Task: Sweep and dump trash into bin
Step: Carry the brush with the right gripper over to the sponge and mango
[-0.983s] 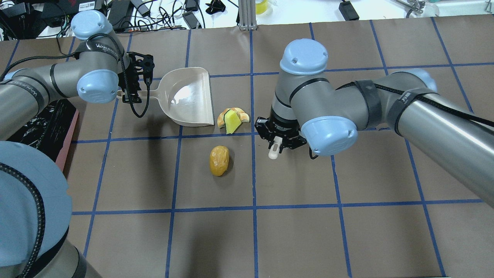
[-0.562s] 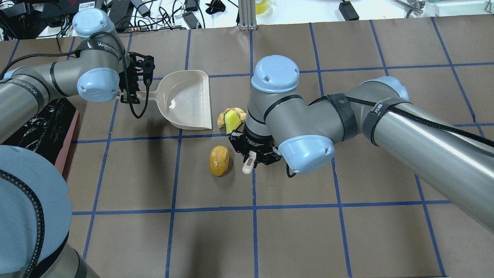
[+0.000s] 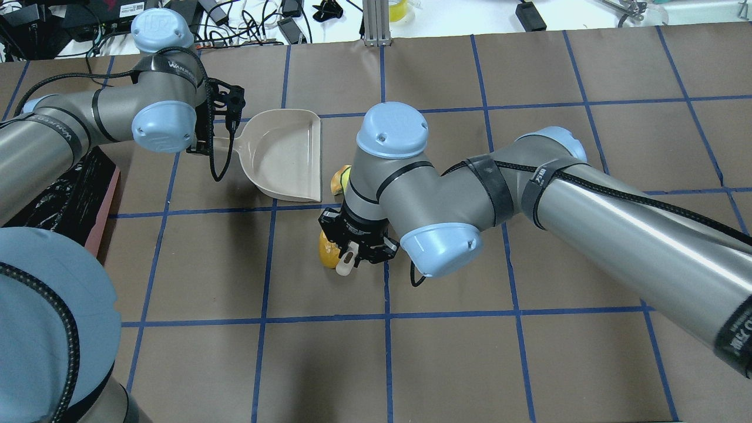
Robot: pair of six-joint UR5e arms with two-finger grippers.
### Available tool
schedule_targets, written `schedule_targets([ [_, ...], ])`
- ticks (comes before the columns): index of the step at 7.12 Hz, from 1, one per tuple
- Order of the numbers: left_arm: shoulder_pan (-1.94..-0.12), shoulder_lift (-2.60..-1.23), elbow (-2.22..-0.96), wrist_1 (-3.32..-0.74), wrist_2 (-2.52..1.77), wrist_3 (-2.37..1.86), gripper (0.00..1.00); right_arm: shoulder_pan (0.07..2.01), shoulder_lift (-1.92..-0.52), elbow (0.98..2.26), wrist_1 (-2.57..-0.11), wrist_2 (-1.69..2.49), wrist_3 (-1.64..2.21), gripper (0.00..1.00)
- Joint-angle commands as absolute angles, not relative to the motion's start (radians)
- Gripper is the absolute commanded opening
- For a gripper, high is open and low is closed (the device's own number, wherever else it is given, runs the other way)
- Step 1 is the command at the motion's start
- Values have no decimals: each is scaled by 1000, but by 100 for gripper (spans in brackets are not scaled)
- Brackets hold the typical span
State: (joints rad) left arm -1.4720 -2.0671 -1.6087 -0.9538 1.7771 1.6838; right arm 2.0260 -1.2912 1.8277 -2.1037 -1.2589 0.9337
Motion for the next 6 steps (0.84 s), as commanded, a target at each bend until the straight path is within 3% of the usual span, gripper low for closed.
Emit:
schedule_targets([
  [1,-1473,-2068,-1608,-953,1778,1683,0,2054,-1196,1710,-2118,-1226,1021,0],
  [6,-1473,-2068,-1608,-953,1778,1681,0,2082,-980,1390,-2120,-1146,1175,0],
])
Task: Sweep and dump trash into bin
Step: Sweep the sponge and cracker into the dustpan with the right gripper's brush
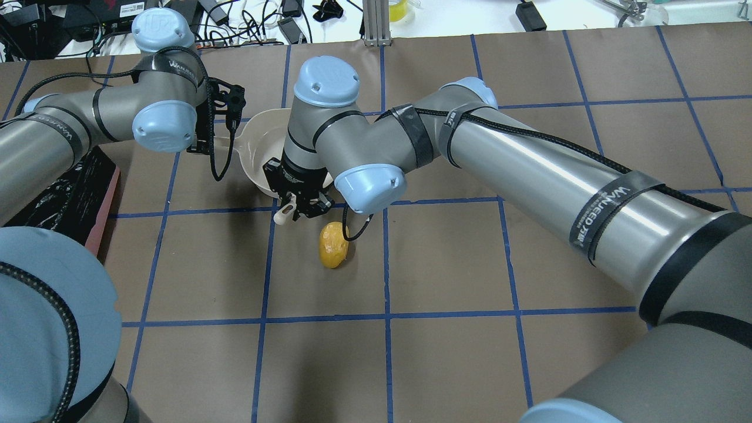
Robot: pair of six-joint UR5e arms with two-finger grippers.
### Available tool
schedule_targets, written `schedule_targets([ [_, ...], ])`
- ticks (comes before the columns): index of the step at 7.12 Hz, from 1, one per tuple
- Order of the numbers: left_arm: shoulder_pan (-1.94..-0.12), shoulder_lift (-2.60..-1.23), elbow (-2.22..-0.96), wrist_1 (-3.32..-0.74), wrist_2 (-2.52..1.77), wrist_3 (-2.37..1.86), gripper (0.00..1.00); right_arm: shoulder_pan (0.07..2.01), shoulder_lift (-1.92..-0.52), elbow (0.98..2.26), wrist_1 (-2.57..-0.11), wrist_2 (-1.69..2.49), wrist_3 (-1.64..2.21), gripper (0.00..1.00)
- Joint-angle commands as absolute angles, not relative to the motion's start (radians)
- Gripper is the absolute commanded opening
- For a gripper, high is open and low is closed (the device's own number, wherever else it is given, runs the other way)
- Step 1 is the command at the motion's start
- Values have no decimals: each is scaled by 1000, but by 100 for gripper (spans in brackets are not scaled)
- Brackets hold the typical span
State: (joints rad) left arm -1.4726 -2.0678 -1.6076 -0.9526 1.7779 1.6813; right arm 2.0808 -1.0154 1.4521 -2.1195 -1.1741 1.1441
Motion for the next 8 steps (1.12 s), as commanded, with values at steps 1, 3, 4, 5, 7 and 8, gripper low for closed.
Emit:
schedule_targets([
  [1,-1473,-2065,-1608,-953,1778,1681,0,2085,-953,1365,-2121,-1138,1189,0],
  [3,-1473,-2065,-1608,-953,1778,1680,0,2106,-934,1345,-2135,-1097,1236,0],
  [4,-1473,-2065,-1608,-953,1778,1680,0,2118,-934,1326,-2134,-1098,1249,0],
  [5,-1473,-2065,-1608,-953,1778,1680,0,2125,-936,1319,-2132,-1101,1259,0],
  [7,-1473,-2063,-1609,-954,1776,1674,0,2155,-963,1325,-2090,-1147,1264,0],
  [8,-1473,-2062,-1609,-954,1770,1672,0,2157,-1004,1327,-1994,-1164,1262,0],
])
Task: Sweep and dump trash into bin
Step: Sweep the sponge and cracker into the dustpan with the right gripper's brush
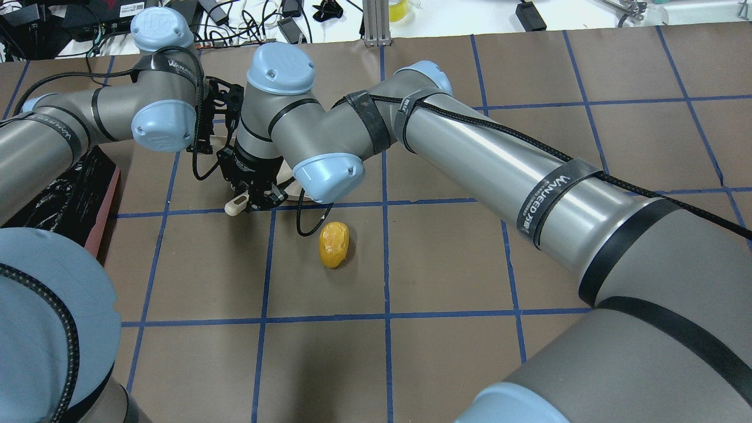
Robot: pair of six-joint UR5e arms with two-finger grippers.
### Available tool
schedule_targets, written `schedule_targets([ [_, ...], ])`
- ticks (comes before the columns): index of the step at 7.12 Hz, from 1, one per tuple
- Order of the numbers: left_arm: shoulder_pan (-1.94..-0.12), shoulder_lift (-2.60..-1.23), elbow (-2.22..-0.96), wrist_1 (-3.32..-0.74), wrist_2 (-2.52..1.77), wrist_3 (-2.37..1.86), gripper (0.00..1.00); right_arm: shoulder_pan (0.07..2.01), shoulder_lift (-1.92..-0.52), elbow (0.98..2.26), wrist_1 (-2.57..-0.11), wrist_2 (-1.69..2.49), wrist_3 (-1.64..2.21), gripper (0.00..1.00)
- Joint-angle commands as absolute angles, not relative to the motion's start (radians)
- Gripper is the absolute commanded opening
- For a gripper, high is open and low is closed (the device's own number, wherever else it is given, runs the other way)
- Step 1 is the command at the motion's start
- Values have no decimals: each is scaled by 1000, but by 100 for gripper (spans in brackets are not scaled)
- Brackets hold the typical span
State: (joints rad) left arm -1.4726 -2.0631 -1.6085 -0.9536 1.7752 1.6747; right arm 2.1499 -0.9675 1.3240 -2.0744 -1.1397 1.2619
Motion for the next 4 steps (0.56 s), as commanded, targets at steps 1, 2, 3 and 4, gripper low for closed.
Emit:
schedule_targets([
  [1,-1473,-2057,-1612,-954,1766,1671,0,2157,-1055,1341,-1926,-1164,1267,0],
  [2,-1468,-2043,-1615,-954,1741,1669,0,2157,-1092,1362,-1898,-1163,1273,0],
  [3,-1442,-2034,-1620,-959,1662,1667,0,2155,-1110,1380,-1894,-1164,1301,0],
  [4,-1375,-2019,-1620,-1007,1584,1669,0,2155,-1118,1381,-1887,-1164,1310,0],
])
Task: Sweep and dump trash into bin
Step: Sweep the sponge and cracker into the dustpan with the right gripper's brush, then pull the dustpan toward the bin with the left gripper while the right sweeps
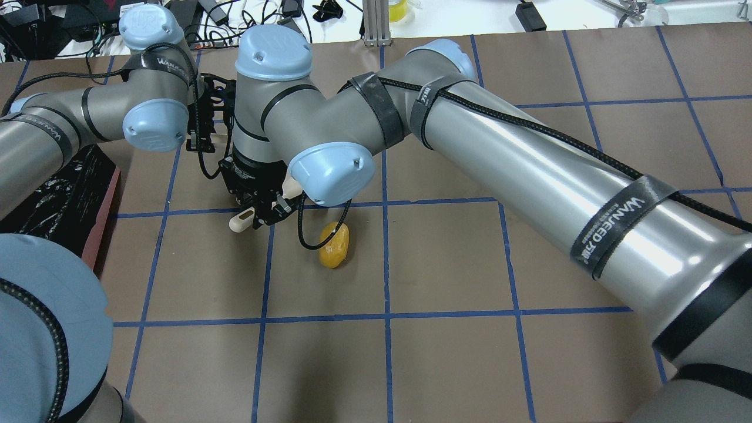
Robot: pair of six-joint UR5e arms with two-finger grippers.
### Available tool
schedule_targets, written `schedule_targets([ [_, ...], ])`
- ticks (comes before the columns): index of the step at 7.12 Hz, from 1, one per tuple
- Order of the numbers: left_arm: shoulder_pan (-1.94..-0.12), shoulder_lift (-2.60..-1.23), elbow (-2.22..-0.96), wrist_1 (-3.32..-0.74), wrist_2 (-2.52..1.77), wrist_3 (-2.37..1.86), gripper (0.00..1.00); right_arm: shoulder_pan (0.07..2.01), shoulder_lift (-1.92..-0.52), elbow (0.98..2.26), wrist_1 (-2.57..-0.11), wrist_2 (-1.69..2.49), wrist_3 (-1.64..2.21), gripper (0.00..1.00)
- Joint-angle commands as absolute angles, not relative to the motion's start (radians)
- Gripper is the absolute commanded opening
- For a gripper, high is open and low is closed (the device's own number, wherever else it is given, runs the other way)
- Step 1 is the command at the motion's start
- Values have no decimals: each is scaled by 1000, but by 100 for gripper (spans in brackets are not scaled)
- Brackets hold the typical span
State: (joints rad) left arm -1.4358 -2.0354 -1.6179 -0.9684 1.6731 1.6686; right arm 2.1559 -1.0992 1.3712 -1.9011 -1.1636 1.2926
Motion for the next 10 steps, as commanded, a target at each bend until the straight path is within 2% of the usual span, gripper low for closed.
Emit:
schedule_targets([
  [1,-1305,-2004,-1620,-1052,1474,1677,0,2154,-1133,1382,-1844,-1195,1298,0],
  [3,-1211,-1991,-1632,-1106,1296,1684,0,2151,-1196,1414,-1671,-1365,1159,0],
  [5,-1143,-1987,-1644,-1127,1122,1683,0,2152,-1279,1568,-1678,-1397,1155,0],
  [7,-1192,-1953,-1698,-1161,1382,1745,0,2154,-1456,1766,-1697,-1394,1108,0],
  [8,-1207,-1924,-1722,-1170,1396,1778,0,2157,-1512,1822,-1709,-1388,1106,0],
  [10,-1213,-1841,-1842,-1200,1510,1996,0,2198,-1520,1844,-1754,-1376,1111,0],
])
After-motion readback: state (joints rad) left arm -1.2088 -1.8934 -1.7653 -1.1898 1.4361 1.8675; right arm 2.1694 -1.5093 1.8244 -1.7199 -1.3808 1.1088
